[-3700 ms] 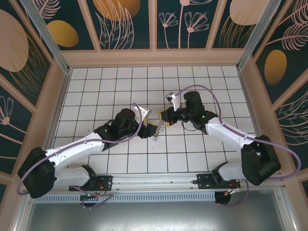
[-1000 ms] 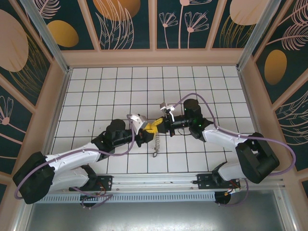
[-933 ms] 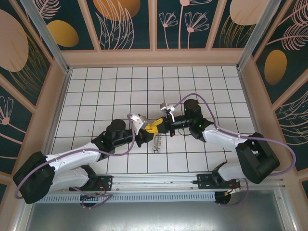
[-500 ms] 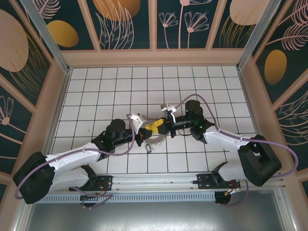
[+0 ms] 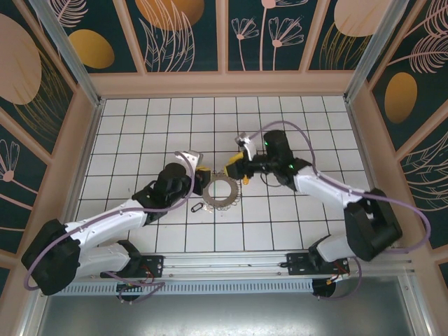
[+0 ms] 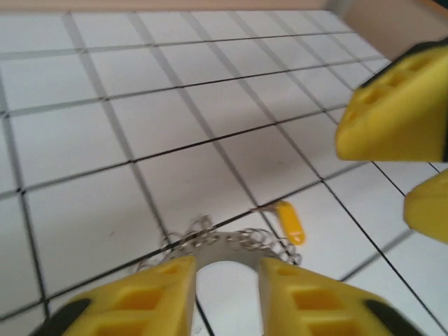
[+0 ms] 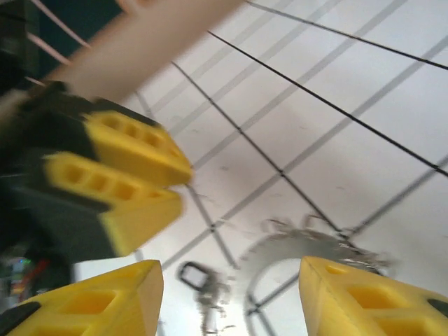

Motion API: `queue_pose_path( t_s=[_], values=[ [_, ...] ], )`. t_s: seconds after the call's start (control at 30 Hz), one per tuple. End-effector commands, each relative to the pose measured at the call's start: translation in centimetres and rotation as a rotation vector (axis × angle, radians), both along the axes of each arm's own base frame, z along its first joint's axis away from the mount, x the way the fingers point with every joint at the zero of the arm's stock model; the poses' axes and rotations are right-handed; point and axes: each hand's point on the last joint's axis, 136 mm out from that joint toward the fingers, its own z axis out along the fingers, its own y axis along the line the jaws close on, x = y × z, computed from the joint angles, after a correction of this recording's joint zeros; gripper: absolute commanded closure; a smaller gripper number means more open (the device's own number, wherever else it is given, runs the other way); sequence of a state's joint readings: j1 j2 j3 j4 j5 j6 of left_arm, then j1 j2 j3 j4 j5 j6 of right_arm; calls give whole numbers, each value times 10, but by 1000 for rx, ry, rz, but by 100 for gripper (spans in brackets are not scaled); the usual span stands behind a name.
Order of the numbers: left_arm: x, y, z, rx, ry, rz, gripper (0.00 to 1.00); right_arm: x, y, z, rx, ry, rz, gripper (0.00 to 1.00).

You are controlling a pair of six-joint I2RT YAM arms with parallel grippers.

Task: Put the keys on the keyring

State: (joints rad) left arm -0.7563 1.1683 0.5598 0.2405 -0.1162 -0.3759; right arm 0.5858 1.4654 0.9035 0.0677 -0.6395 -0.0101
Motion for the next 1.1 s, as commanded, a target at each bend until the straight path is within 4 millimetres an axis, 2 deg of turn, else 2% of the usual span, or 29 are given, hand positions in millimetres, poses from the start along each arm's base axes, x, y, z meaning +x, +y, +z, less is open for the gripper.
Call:
queue_pose_path(
  t_s=[0.0,0.1,0.17,0.33,0.4,0.5,0.67,0.87,1.07],
  values=[
    [6,28,-27,-11,145,197,59,0,-4,-59,-318,48,-8,45],
    [2,40,-43,-27,210,279,48,-2,17,-77,-403,61,60,48],
    [0,54,-52,-26,235,353,41,-2,29,-87,-457,64,92,53],
    [-1,97,-74,5,242,525,35,-6,56,-109,-556,61,164,65],
    [-2,113,-83,-35,261,583,28,-6,64,-114,-570,60,177,67],
    [-1,128,-92,-155,285,607,15,-9,73,-117,-576,59,198,72],
    [7,132,-77,-192,249,600,4,-11,86,-126,-609,50,211,73],
    [13,139,-63,-202,219,615,3,-9,94,-142,-672,43,219,76],
    [10,152,-56,-209,198,650,3,-4,95,-148,-699,29,207,77]
  ],
)
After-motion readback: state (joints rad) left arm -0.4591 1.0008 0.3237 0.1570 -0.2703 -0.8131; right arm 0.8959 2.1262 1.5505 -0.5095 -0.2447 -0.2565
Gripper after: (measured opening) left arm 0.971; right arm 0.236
